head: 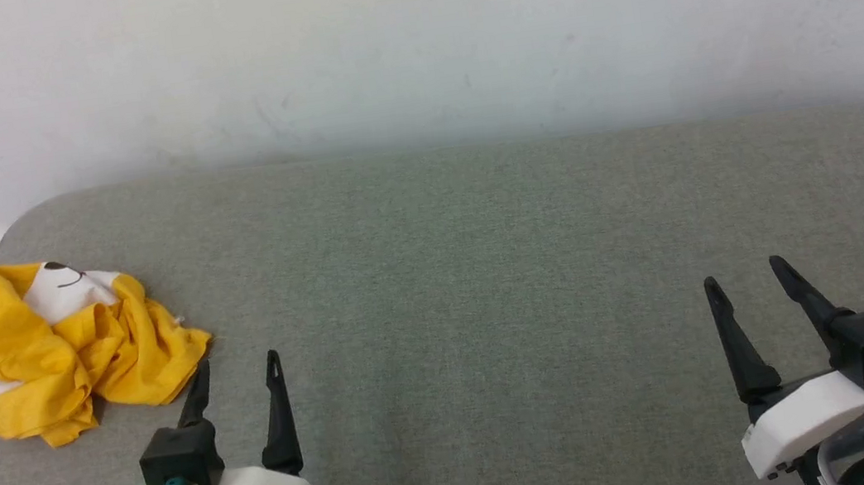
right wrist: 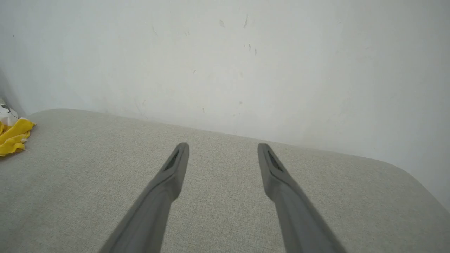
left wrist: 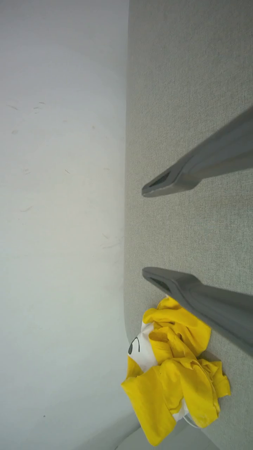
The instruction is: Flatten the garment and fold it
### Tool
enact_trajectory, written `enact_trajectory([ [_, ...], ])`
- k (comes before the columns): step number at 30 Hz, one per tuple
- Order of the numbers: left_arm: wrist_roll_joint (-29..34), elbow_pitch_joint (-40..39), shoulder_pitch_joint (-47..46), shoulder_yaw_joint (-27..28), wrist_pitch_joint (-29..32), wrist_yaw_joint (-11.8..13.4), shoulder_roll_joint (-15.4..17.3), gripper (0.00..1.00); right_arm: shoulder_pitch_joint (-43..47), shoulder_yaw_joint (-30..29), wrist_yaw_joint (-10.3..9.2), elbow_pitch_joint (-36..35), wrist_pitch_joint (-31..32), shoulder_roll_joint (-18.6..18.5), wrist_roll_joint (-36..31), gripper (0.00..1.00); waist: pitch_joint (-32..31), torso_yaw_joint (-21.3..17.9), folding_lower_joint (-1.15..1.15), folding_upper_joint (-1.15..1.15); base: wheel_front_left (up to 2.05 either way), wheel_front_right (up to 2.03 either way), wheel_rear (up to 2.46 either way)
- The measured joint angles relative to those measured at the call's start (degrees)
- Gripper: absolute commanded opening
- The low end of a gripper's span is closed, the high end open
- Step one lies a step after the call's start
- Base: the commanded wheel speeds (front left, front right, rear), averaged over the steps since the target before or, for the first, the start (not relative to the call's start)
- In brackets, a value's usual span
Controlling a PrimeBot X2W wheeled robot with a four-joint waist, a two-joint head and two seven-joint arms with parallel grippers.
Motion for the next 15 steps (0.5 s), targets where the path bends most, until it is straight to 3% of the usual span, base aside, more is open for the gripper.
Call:
enact_trajectory([
  [15,-0.4,0.0,0.9,0.3,-1.6,0.1,0.0,1.00,0.3,0.8,0.00,-0.8,-1.7,0.0,0.5,1.00,-0.2,4.8,0.00,0.00,0.00,0.00,0.00],
])
